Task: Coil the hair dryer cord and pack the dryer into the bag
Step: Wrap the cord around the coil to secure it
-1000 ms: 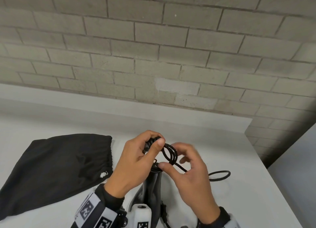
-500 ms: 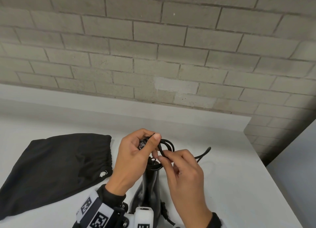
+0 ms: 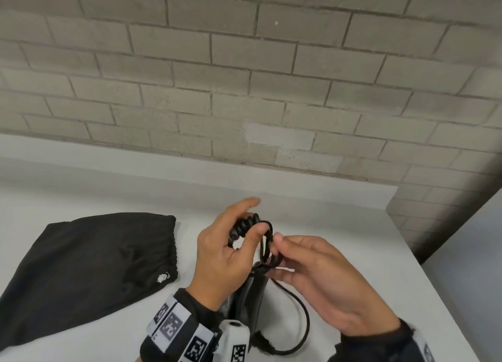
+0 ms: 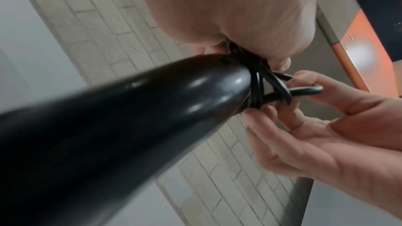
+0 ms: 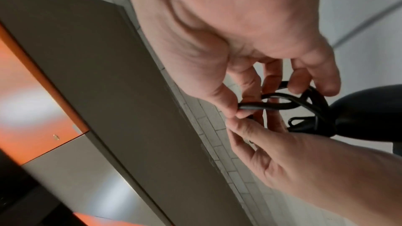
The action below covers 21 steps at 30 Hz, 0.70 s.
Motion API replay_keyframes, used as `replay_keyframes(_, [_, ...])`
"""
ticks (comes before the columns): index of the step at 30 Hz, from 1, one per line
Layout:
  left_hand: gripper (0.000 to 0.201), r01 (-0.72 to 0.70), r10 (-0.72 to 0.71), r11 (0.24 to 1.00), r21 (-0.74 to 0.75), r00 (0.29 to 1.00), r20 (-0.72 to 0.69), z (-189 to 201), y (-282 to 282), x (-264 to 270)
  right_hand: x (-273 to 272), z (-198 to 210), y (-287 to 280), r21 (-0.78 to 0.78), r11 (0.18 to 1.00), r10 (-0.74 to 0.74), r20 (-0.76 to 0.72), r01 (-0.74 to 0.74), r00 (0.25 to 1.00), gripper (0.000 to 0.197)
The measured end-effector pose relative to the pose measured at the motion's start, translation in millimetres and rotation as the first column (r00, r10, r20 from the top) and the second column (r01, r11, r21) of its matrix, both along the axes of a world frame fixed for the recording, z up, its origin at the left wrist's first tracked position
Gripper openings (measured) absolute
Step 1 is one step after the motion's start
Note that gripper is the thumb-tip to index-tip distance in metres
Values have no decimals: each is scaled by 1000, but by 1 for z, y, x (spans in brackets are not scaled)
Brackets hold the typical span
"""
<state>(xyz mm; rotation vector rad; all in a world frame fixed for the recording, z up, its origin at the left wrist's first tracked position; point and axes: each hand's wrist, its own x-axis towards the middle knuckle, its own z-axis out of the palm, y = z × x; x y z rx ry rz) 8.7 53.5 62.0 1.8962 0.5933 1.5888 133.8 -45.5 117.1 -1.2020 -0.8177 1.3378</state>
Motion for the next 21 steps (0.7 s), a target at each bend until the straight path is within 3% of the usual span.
replay_keyframes(3, [25,28,-27,998,49,999,-21,1,5,-3,4,-1,-1,1,994,109,-99,-110,989,23])
replay_keyframes(8, [30,79,-76,996,42,994,-76,2,11,-10,4,-10,-2,73,984,167,-42,-164,985,10])
replay_keyframes(10, [25,53,-49,998,42,996,-81,1,12,-9,4,-15,-2,85,991,103,-8,-102,995,17])
replay_keyframes(12, [23,16,-14,999,36,998,-64,-2,13,-9,0,-19,-4,121,992,-37,168,17,985,13])
replay_keyframes(14, [24,-25,27,999,39,998,-60,-4,14,-8,-9,-23,-9,218,963,-232,358,161,904,8])
replay_keyframes(16, [25,-52,56,997,60,996,-66,-5,14,-7,-17,-28,-12,342,907,-388,447,246,806,9])
replay_keyframes(18, [26,-57,63,995,80,996,-66,-4,13,-7,-22,-33,-14,367,899,-400,470,238,787,10])
replay_keyframes(21, [28,-66,74,993,98,995,-74,-4,14,-7,-21,-35,-13,319,919,-354,414,231,838,5])
